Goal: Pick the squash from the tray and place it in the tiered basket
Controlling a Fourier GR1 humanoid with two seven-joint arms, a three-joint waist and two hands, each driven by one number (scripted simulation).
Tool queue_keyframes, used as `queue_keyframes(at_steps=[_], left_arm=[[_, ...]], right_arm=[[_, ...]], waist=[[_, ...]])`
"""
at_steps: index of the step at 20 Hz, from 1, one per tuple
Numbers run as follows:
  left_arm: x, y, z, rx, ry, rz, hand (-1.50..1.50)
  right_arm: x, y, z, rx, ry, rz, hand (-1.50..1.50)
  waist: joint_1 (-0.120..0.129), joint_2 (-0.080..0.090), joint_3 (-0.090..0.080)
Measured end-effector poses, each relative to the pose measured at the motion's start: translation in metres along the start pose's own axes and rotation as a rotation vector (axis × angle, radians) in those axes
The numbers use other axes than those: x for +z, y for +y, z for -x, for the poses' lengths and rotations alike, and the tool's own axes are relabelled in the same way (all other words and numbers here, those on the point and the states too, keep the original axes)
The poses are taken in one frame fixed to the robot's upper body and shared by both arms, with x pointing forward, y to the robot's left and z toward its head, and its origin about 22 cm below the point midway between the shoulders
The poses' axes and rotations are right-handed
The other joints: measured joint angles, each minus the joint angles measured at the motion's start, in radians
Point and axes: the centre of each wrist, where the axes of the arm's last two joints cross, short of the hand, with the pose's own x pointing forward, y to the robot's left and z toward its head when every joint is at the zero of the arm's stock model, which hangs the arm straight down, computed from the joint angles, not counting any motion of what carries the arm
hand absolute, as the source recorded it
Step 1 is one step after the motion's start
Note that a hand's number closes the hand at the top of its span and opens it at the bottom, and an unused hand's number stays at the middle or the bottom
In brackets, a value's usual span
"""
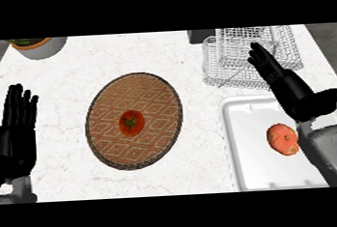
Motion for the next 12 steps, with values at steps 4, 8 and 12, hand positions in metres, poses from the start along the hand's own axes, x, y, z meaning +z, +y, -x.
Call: queue_keyframes(at_steps=[4, 8, 12], left_arm=[[0.003, -0.019, 0.002, -0.032, 0.000, 0.059, 0.00], [0.004, -0.035, 0.002, -0.059, 0.003, 0.131, 0.00], [0.007, -0.053, 0.004, -0.066, 0.015, 0.201, 0.00]], right_arm=[[0.003, -0.034, 0.001, -0.187, -0.077, -0.078, 1.50], [0.008, -0.058, 0.012, -0.394, -0.153, -0.066, -1.50], [0.026, -0.058, 0.049, -0.614, -0.071, -0.231, -1.50]], waist=[[0.012, 0.000, -0.002], [0.002, 0.015, 0.010], [0.023, 0.025, 0.007]])
